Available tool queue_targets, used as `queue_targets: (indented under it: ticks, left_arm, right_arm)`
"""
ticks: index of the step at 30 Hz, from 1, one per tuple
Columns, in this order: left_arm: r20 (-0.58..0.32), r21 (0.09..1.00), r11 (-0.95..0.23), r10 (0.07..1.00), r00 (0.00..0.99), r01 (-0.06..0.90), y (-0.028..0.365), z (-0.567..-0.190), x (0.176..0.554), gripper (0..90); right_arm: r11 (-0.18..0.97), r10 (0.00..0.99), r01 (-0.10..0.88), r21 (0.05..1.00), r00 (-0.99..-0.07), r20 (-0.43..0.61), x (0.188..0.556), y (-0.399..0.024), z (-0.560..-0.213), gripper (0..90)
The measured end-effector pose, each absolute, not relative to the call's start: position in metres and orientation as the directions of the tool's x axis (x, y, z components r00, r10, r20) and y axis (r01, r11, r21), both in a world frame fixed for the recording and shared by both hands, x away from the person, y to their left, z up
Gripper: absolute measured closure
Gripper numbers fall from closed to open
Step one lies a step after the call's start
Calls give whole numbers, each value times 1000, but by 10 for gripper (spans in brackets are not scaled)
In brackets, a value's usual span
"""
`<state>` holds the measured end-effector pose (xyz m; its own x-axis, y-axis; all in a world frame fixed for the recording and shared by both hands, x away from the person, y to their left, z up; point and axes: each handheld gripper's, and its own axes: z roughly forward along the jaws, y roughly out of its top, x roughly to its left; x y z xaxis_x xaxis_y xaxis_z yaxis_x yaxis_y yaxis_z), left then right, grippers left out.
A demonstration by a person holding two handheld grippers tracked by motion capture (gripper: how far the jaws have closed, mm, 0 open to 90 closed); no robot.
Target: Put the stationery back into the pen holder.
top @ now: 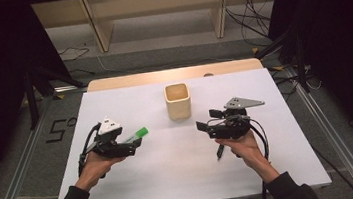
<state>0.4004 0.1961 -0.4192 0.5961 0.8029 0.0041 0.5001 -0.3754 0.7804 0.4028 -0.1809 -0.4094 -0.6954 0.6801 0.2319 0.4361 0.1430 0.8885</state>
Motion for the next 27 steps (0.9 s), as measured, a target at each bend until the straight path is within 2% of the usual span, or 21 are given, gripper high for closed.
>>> queue_targets:
  ticks: [5, 9, 20, 27]
  left_arm:
    - [81, 723, -482, 771, 631, 496, 193, -418, 413, 161]
    - [97, 678, -519, 765, 636, 521, 193, -419, 424, 168]
    - [69, 555, -577, 750, 657, 600, 193, -429, 446, 182]
    - [71, 509, -594, 750, 657, 623, 193, -437, 457, 248]
  right_arm:
    - [148, 674, 449, 881, -698, 242, 397, -183, -413, 260]
    - [157, 669, 450, 879, -703, 240, 394, -183, -415, 259]
    - [169, 657, 458, 873, -713, 247, 388, -181, -419, 259]
    - [175, 652, 460, 871, -717, 247, 384, -180, -422, 261]
